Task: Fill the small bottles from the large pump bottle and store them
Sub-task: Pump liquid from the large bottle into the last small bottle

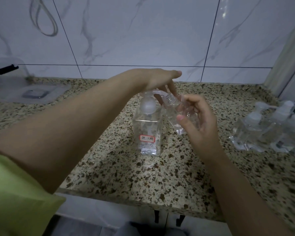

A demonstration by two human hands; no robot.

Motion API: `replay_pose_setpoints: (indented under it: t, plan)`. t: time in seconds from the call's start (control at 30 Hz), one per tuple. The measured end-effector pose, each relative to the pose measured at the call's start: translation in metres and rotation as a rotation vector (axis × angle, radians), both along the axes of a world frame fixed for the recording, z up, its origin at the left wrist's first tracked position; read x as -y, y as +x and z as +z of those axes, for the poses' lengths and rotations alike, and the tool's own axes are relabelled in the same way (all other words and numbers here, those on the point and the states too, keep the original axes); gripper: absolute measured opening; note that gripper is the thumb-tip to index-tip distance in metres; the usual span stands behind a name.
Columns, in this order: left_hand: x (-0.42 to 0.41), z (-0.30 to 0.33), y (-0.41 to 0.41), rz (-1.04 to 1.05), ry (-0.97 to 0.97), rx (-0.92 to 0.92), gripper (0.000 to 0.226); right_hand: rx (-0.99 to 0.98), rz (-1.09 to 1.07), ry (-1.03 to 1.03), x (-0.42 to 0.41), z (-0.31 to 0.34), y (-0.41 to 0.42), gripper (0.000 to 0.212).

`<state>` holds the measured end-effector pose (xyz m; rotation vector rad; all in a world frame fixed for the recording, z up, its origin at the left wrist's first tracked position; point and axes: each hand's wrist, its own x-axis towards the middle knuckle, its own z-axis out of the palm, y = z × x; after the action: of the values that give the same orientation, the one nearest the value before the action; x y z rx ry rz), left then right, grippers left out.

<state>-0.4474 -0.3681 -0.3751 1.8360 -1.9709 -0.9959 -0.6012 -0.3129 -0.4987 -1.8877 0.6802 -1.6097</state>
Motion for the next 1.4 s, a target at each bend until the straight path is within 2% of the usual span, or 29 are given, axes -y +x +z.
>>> replay_pose_setpoints:
  t: [0.37, 0.5, 0.83, 1.4]
  plan:
    - [0.0022, -0.0022, 0.0011, -0.027, -0.029, 0.077, 0.061, -0.012, -0.015, 0.002, 0.0012, -0.0004, 0.0006, 0.029]
    - [-0.0004, -0.0005, 0.0014, -0.016, -0.019, 0.033, 0.063, -0.019, -0.011, -0.019, 0.0009, 0.0003, 0.0012, 0.029]
    - [-0.0017, 0.0005, 0.0000, -0.041, -0.082, 0.158, 0.065, -0.004, -0.010, 0.009, 0.0006, -0.0001, 0.0000, 0.029]
    - [-0.0033, 0.0014, 0.0017, -0.050, -0.084, 0.141, 0.065, -0.029, -0.011, -0.023, 0.0045, -0.0032, 0.0009, 0.032]
